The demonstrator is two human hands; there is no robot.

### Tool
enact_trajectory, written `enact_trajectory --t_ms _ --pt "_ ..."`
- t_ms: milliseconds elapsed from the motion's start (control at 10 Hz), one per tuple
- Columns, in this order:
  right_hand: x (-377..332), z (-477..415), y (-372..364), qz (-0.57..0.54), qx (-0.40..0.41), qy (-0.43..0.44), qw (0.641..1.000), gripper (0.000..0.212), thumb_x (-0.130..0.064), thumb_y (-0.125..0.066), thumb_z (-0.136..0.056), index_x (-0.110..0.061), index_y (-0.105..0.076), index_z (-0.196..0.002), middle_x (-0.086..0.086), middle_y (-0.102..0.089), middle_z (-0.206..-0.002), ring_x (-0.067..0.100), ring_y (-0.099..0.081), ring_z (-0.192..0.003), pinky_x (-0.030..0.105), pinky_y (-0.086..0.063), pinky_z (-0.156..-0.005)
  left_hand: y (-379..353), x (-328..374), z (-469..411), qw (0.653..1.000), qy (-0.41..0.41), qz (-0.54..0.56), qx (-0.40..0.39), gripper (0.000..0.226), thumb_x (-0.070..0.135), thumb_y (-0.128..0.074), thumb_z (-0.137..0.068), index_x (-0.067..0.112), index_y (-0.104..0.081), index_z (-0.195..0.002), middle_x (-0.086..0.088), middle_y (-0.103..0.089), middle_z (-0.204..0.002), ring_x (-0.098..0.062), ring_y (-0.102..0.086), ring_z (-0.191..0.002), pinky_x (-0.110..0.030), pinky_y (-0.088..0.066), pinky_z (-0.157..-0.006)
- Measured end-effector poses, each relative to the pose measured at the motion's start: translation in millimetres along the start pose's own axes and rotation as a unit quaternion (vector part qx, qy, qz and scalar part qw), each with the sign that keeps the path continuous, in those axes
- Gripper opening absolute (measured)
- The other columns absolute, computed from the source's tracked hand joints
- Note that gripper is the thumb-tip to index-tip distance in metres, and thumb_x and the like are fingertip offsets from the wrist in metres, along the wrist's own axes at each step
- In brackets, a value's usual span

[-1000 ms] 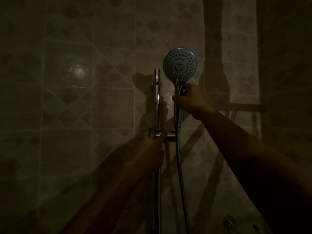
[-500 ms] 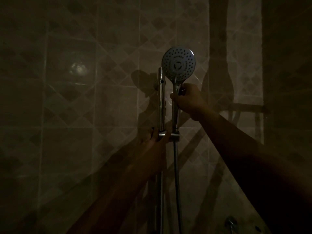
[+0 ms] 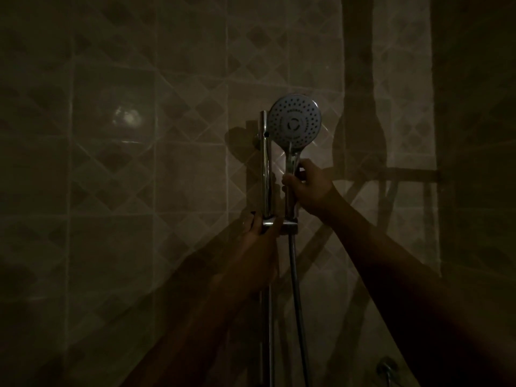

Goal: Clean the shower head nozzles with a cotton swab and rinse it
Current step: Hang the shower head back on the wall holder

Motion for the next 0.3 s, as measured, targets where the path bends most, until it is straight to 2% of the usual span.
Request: enact_trajectory --t_ms 100,200,300 --pt "1.1 1.1 -1.9 -0.008 -0.005 0.007 1.000 0.033 -0.028 -0.057 -0.098 -0.013 -0.051 -0.127 0.012 -0.066 -0.114 0.027 -0.065 -0.108 0.052 -0.055 -0.093 -3.0 -4.0 -1.7 1.000 -0.008 0.001 0.006 0.074 0.032 -0.058 -0.092 0.031 -0.018 -0.154 -0.014 -0.018 -0.161 -0.032 -0.017 -0.148 -0.037 -0.023 -0.117" --pt "0.9 7.7 -5.3 0.001 -0.018 -0.020 1.000 0.035 -0.025 -0.054 -0.099 -0.009 -0.050 -0.130 0.011 -0.064 -0.111 0.028 -0.065 -0.104 0.045 -0.057 -0.089 -4.4 -10.1 -2.7 1.000 0.000 -0.028 0.000 0.080 0.040 -0.060 -0.086 0.033 -0.018 -0.153 -0.014 -0.021 -0.160 -0.032 -0.018 -0.146 -0.040 -0.026 -0.116" --pt "3.6 28.2 -9.9 0.035 -0.057 -0.043 0.997 0.026 -0.029 -0.054 -0.100 -0.013 -0.059 -0.120 0.003 -0.065 -0.104 0.022 -0.064 -0.098 0.027 -0.052 -0.074 4.5 -10.9 9.9 0.998 -0.021 -0.014 0.064 0.070 0.039 -0.058 -0.084 0.026 -0.035 -0.149 -0.014 -0.036 -0.154 -0.036 -0.033 -0.140 -0.041 -0.032 -0.111"
Point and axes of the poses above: each hand's wrist, its own z-axis away from the middle knuckle, its own y-axis out of the back of the hand, x = y × z, the point moved 7 cm from there along -z, towards the middle knuckle
